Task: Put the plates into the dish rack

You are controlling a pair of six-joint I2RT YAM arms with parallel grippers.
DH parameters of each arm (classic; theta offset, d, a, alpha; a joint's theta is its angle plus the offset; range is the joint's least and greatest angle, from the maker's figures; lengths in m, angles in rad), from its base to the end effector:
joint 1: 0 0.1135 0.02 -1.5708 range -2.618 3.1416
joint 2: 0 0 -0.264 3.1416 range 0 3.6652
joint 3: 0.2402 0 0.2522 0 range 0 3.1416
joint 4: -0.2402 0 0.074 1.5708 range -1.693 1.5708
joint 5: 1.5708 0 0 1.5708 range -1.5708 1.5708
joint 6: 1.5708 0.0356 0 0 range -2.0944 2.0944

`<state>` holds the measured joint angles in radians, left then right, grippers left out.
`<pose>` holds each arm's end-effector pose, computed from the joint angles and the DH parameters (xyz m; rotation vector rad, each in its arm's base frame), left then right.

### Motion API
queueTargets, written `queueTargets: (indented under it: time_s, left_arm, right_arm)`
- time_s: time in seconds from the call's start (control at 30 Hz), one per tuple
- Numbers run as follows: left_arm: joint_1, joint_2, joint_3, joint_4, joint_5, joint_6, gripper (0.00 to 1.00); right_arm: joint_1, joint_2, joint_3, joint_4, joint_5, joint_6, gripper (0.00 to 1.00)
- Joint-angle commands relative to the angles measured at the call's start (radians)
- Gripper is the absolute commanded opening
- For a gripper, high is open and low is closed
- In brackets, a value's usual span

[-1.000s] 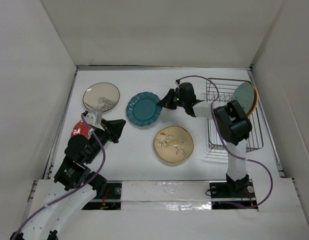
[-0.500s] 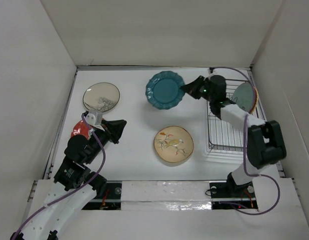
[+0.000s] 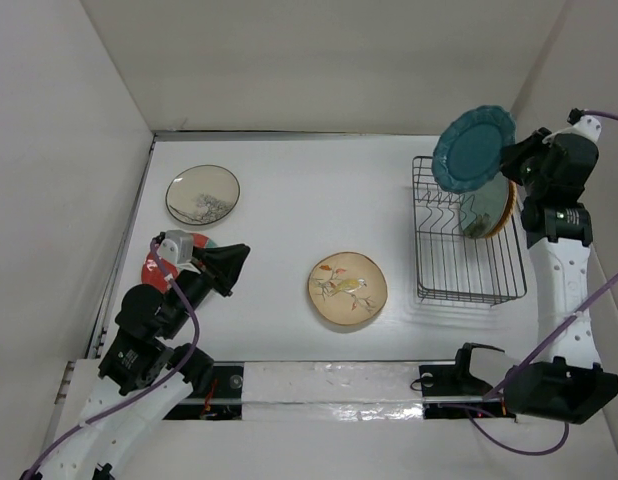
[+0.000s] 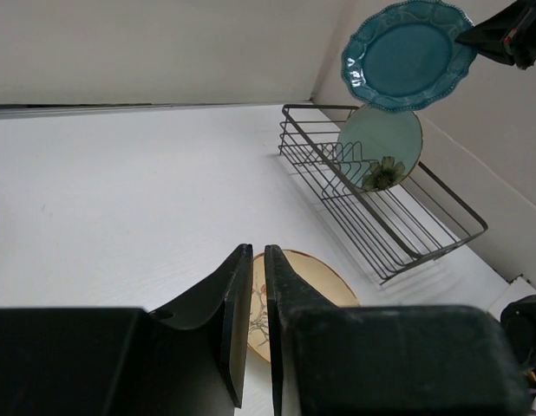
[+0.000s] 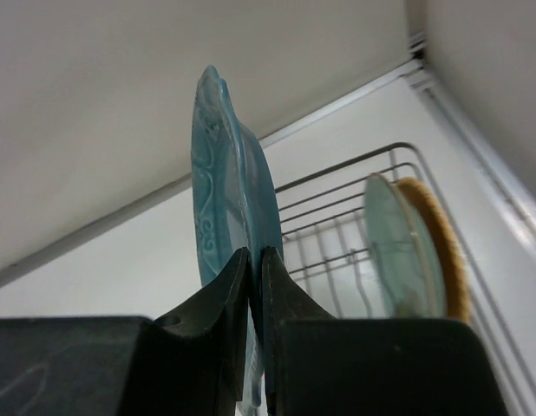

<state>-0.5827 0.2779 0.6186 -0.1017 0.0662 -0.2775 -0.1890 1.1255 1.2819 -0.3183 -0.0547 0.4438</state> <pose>0.0683 -0.0478 0.3503 0.2658 1.3475 -0.7696 0.2430 -0.0445 0.4315 0.5023 1.6640 0.2348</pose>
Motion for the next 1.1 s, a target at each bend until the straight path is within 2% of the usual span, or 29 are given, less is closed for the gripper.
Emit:
queueTargets:
  time_s: [0.0, 0.07, 0.13, 0.2, 0.33, 0.53, 0.7, 0.87, 1.07]
  left_arm:
    - [-0.025, -0.003, 0.035, 0.034, -0.010, 0.008, 0.09]
    - [-0.025, -0.005, 0.032, 0.037, 0.004, 0.001, 0.09]
    - [-0.025, -0.022, 0.032, 0.027, 0.029, -0.009, 0.09]
    - [-0.025, -0.051, 0.029, 0.020, 0.005, -0.009, 0.09]
    - [-0.046, -0.033, 0.036, 0.019, -0.016, 0.006, 0.09]
    - [-0.055, -0.013, 0.033, 0.037, 0.000, 0.008, 0.09]
    - [-0.055, -0.009, 0.030, 0.036, -0.002, 0.006, 0.09]
    - [-0.055, -0.013, 0.032, 0.031, -0.005, 0.008, 0.09]
    - [-0.055, -0.009, 0.033, 0.030, -0.008, 0.009, 0.09]
  right_arm:
    - [0.002, 0.000, 0.129, -0.027, 0.131, -0.155, 0.00]
    - [0.016, 0.028, 0.177, -0.054, 0.203, -0.194, 0.00]
    - [-0.009, 0.052, 0.230, -0.091, 0.116, -0.215, 0.00]
    - [0.010, 0.051, 0.283, -0.137, 0.209, -0.273, 0.00]
    - [0.020, 0.043, 0.272, -0.142, 0.224, -0.298, 0.00]
    - [0.083, 0.118, 0.296, -0.166, 0.421, -0.468, 0.00]
    - [0.157, 0.168, 0.303, -0.157, 0.478, -0.585, 0.00]
    - [0.206, 0.227, 0.283, -0.153, 0.542, -0.637, 0.00]
    - [0.206, 0.238, 0.270, -0.142, 0.595, -0.659, 0.00]
